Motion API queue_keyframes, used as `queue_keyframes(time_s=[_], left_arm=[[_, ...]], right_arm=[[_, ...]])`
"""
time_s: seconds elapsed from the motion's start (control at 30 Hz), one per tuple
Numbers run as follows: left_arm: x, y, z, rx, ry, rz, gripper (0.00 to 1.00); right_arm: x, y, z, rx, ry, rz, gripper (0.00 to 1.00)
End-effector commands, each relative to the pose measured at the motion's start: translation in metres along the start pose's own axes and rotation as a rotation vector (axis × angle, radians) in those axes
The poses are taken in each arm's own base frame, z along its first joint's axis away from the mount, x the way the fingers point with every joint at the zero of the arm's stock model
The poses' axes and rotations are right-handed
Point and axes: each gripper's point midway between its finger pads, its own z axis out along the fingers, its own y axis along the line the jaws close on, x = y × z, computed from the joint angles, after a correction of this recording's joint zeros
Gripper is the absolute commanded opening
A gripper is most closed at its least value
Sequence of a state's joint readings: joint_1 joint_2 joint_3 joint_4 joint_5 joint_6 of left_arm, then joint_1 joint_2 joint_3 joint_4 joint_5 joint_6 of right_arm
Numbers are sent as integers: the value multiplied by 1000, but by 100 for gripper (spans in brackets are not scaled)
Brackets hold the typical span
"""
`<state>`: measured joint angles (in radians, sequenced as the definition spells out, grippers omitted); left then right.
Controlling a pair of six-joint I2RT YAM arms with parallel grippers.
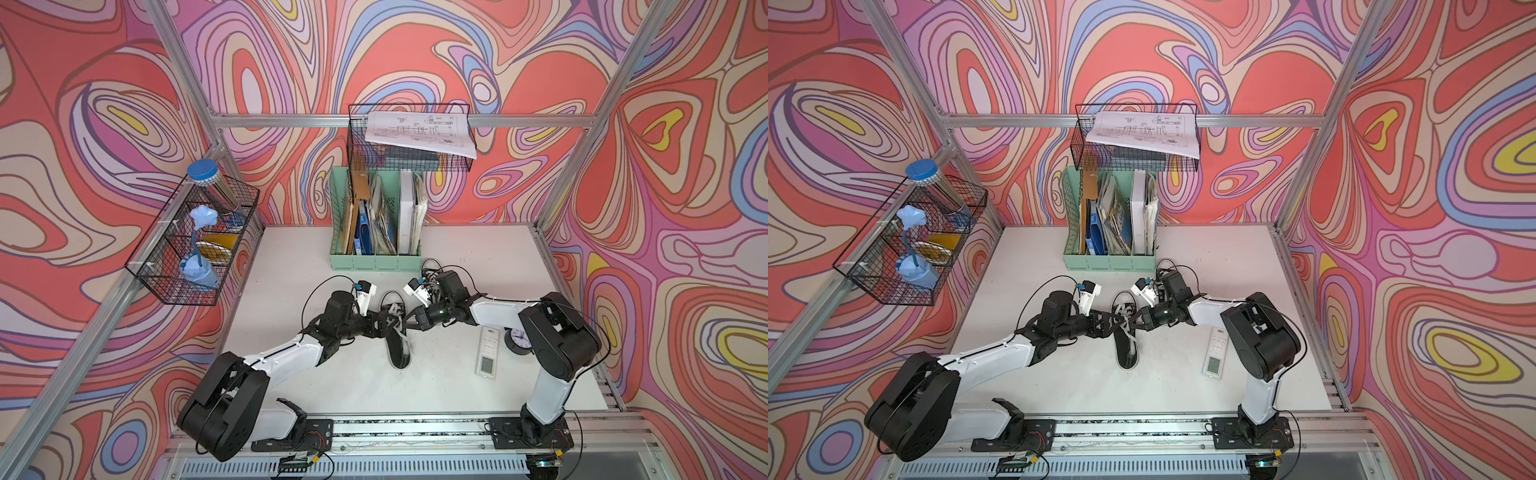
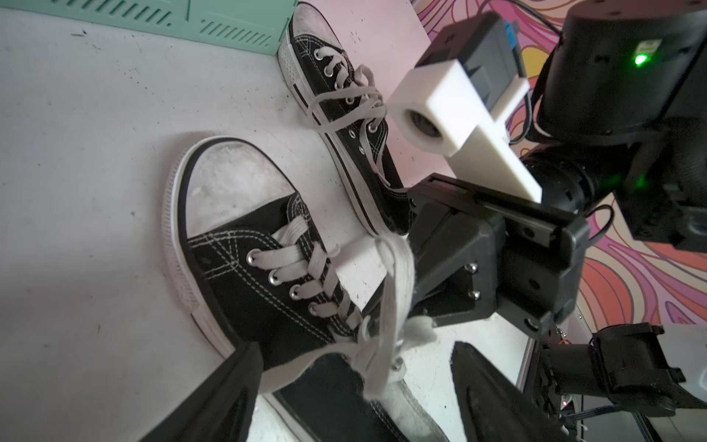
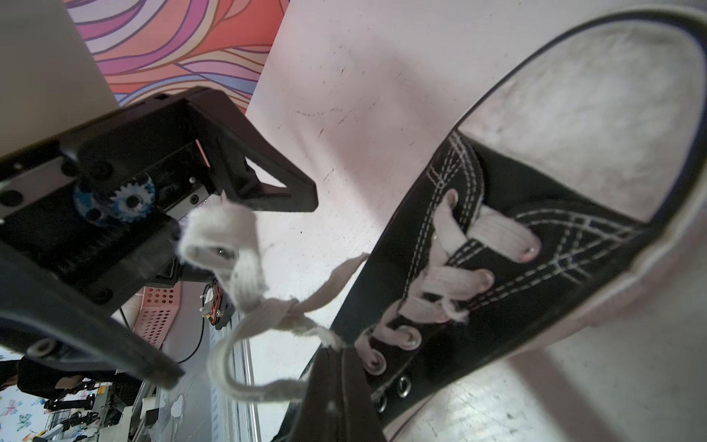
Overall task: Tie the shoes
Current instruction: Cross the shoelace with the shoelace.
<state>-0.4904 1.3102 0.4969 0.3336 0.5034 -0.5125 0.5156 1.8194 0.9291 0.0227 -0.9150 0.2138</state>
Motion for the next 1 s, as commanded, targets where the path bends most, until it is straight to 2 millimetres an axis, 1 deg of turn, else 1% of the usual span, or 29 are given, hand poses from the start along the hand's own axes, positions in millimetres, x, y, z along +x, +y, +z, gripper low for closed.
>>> queue_keyframes(time_s=[0.0,0.17,0.5,0.77,0.83,0.97], left_arm=[[8,-2,-7,7,21,16,87],[5,-5,-13,10,17,16,89],[-11,-11,-30,24,-30,8,91],[-16,-20,-38,44,-43,15,92],[-15,-17,-38,30,-42,13,92],[-7,4,-32,-61,-14,-4,91]], right_arm=[[-1,1,-5,15,-14,-22,0],[-1,0,-5,20,-13,-22,0],[0,-2,-4,27,-9,-22,0],[2,-3,-4,29,-5,-19,0],[1,-2,-4,29,-7,-20,0],[1,-2,-4,27,-6,-20,0]])
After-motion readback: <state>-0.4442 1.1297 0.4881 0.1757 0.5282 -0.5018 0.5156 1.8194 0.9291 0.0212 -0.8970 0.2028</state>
